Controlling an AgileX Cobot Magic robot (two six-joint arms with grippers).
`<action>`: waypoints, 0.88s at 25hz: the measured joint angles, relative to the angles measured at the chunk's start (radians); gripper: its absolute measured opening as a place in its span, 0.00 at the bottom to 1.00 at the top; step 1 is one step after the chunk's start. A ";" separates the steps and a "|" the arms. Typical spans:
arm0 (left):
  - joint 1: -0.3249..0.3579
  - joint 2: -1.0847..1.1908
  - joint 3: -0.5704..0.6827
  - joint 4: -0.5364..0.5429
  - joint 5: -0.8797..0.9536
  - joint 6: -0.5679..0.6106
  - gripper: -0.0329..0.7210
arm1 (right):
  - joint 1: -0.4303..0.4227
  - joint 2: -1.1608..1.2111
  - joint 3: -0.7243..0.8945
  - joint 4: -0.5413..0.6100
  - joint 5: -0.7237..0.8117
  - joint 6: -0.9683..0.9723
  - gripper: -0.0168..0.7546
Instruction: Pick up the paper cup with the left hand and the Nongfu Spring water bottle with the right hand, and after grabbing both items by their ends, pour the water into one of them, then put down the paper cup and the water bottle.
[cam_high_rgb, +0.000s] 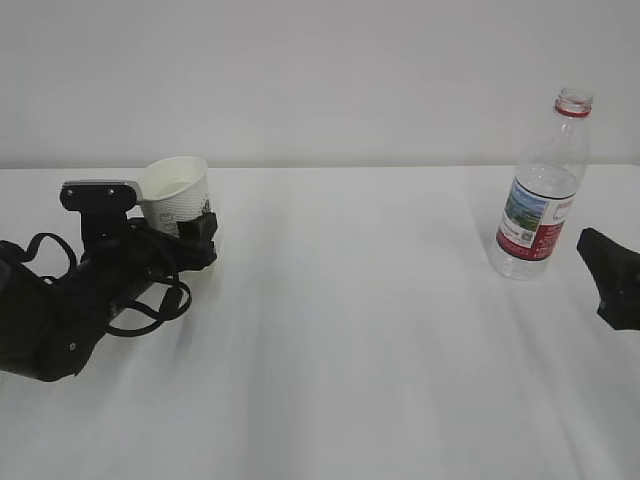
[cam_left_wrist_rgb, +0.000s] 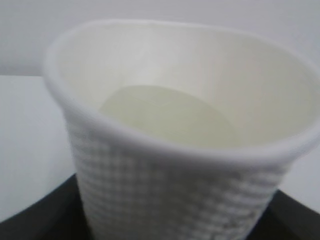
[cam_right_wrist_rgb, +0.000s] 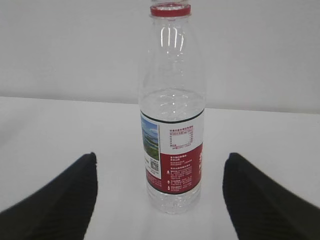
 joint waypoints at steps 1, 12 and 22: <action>0.000 0.000 0.000 -0.002 0.000 0.010 0.76 | 0.000 0.000 0.000 0.000 0.000 0.000 0.78; 0.000 0.000 0.000 -0.054 0.000 0.065 0.76 | 0.000 0.000 0.000 0.000 0.000 0.000 0.78; 0.000 0.018 -0.060 -0.074 0.000 0.071 0.76 | 0.000 0.000 0.000 0.000 0.000 0.000 0.78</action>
